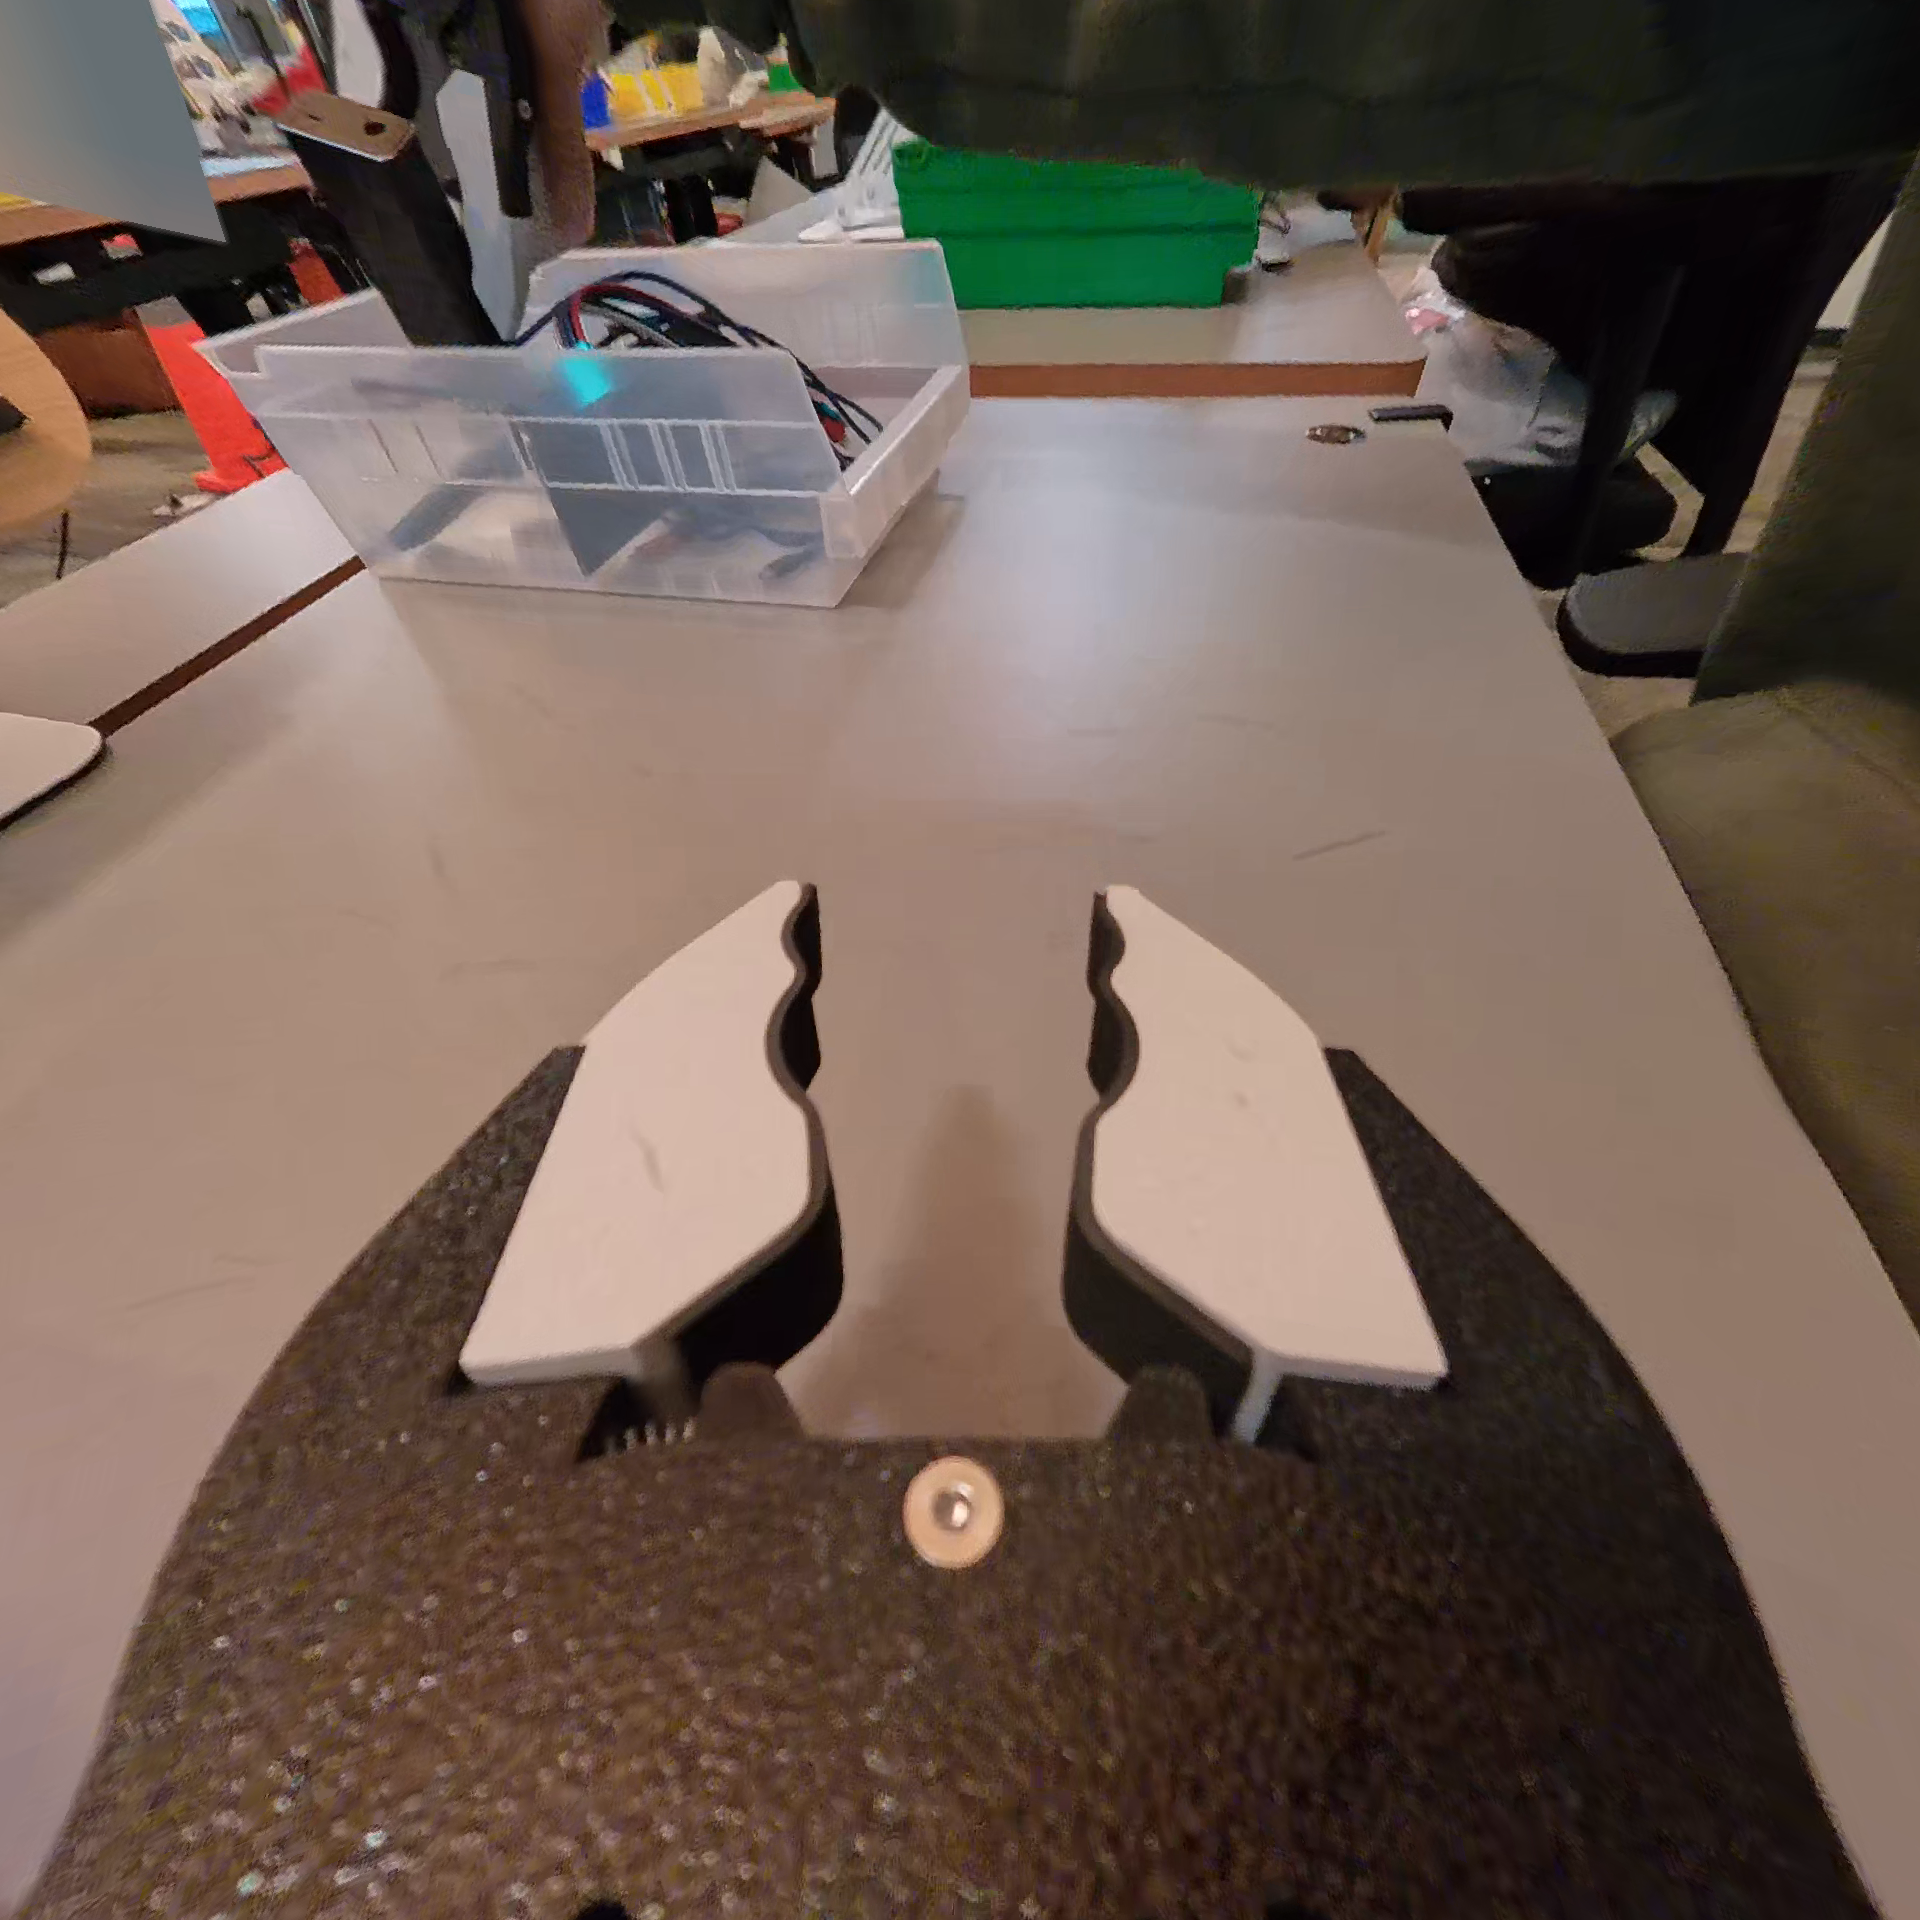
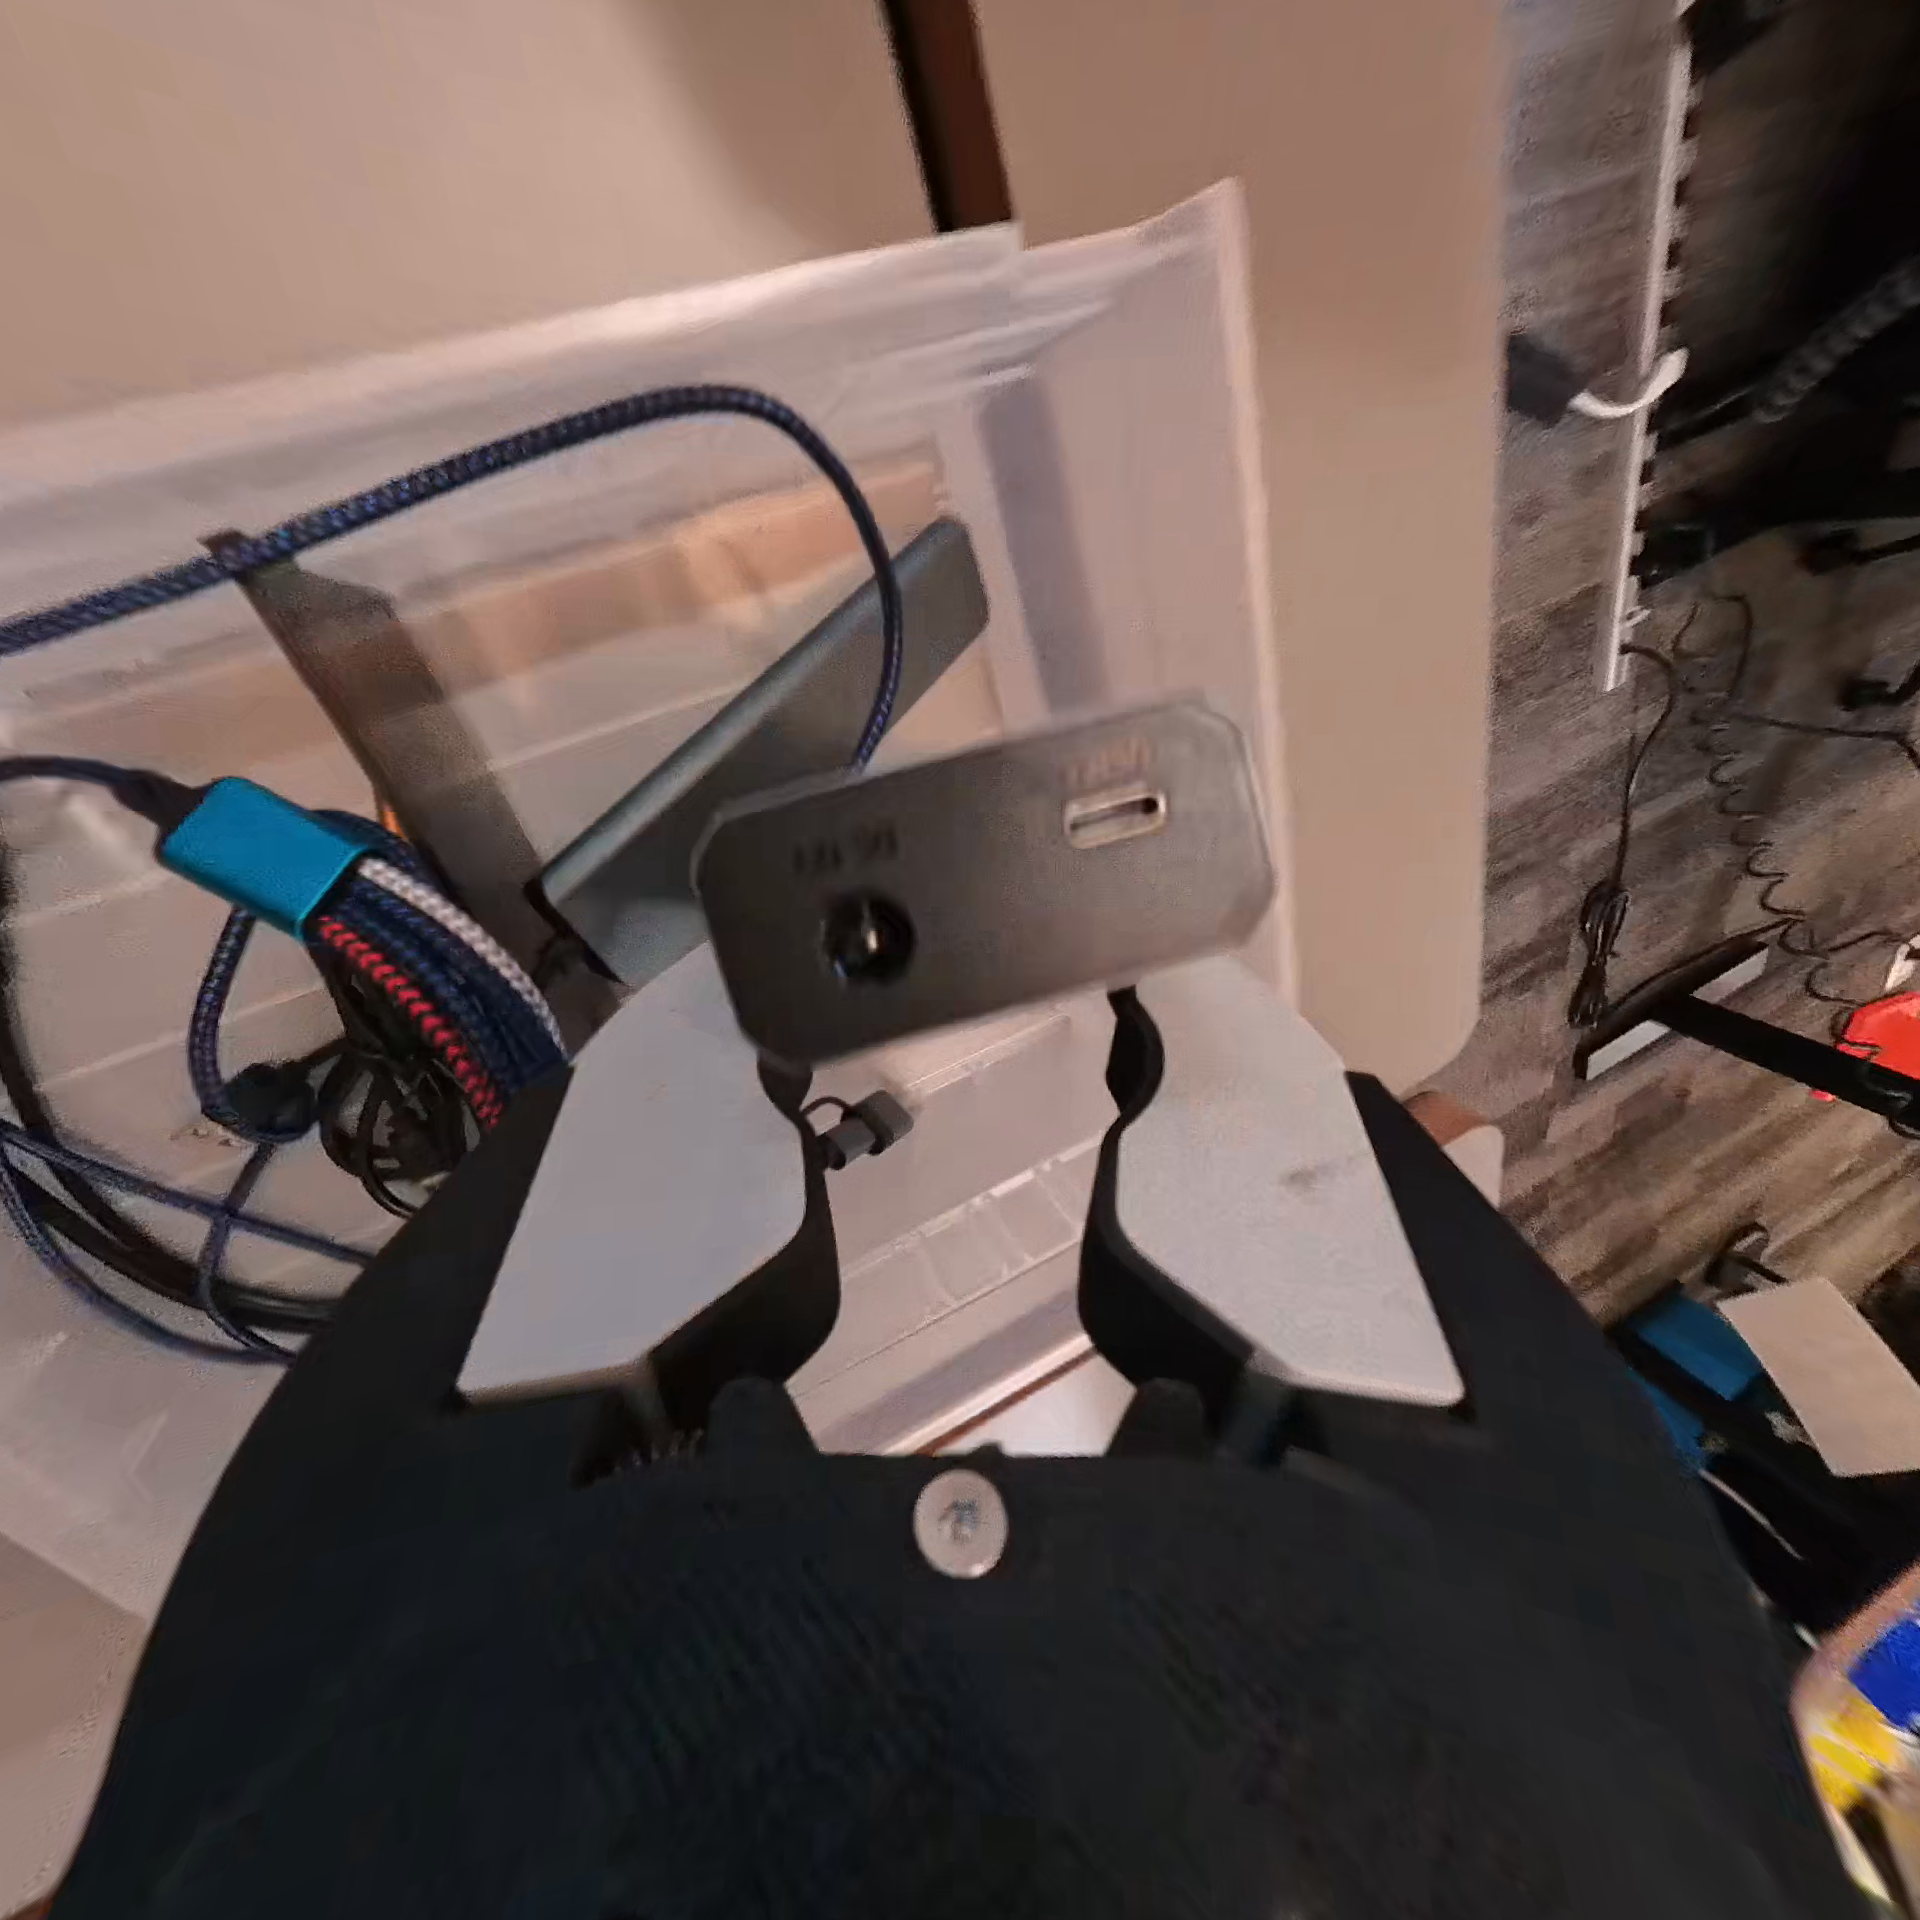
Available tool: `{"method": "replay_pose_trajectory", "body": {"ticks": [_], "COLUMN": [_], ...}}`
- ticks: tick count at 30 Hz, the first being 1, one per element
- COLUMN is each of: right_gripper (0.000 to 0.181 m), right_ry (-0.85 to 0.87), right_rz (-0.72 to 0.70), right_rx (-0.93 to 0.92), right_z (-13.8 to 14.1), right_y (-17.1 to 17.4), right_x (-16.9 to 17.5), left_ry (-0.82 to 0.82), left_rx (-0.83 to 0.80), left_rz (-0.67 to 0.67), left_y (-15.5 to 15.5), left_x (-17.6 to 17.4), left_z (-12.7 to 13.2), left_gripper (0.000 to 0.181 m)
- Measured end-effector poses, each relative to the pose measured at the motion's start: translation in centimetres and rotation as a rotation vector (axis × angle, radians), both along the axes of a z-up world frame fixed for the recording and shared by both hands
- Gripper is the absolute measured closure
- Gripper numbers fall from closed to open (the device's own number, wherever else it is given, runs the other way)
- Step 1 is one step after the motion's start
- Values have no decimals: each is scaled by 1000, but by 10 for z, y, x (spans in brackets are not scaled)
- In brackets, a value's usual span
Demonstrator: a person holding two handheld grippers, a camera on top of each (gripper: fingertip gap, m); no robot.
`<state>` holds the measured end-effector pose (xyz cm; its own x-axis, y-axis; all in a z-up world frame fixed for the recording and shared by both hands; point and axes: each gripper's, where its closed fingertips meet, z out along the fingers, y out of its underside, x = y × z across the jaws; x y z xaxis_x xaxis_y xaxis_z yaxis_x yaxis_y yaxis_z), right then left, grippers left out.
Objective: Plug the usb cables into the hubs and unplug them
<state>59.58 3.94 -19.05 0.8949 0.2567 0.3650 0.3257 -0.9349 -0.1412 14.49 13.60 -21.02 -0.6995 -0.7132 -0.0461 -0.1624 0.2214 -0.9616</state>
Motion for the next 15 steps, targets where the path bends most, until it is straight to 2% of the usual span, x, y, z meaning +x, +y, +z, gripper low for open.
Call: {"method": "replay_pose_trajectory", "body": {"ticks": [2,5,7,9,11,13,15], "right_gripper": [148,143,138,132,128,128,126], "right_ry": [34,22,42,-43,-109,-50,68], "right_rz": [26,37,-22,-126,-229,-361,-418], "right_rx": [6,185,268,359,499,734,936], "right_z": [-7,16,35,57,72,76,65], "right_y": [5,20,11,-13,-48,-82,-112], "right_x": [-7,-14,-21,-26,-49,-92,-146], "left_ry": [29,53,70,82,80,68,57], "left_rx": [23,8,-4,6,-5,-50,-139], "left_rz": [1,29,46,82,105,150,182], "left_y": [-3,-11,-19,-26,-36,-48,-64], "left_x": [2,10,18,32,49,74,104], "left_z": [-5,-5,-4,-3,6,20,36], "left_gripper": [132,132,131,130,128,127,125]}}
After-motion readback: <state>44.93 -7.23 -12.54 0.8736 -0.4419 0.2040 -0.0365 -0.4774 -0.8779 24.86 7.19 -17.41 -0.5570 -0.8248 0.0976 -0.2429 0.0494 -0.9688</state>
